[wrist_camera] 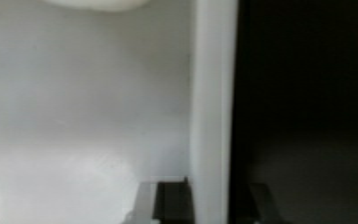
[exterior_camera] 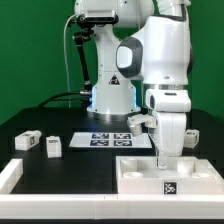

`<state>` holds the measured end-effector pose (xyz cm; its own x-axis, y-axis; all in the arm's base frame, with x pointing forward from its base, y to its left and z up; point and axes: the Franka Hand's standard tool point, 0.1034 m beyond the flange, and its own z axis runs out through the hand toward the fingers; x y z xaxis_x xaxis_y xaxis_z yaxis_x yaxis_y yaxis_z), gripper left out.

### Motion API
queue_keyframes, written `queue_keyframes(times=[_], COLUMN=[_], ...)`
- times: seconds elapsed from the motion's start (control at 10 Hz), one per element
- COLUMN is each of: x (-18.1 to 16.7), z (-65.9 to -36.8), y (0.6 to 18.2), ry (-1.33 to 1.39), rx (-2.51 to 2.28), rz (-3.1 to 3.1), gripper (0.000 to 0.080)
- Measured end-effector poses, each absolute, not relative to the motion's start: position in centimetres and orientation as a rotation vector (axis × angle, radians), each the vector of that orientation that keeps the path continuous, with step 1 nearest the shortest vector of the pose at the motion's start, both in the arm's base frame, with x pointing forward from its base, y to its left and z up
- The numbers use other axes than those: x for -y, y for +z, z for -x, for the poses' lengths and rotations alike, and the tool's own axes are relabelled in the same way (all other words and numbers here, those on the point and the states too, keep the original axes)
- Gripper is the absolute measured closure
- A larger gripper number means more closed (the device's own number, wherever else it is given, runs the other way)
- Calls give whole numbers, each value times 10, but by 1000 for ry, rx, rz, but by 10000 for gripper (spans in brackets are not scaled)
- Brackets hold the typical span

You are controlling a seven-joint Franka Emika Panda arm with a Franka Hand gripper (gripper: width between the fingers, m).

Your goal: Assemble square table

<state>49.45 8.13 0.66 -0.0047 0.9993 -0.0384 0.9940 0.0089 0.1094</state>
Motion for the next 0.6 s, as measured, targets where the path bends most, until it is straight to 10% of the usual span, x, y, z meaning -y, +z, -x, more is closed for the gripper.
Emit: queue_keyframes(times=[0.3,0.6], x=[-81,-81], z=[-494,-494], y=[6,6], ry=[72,72], rx=[-2154,-2154], rz=[-2137,-2137], gripper=[658,218])
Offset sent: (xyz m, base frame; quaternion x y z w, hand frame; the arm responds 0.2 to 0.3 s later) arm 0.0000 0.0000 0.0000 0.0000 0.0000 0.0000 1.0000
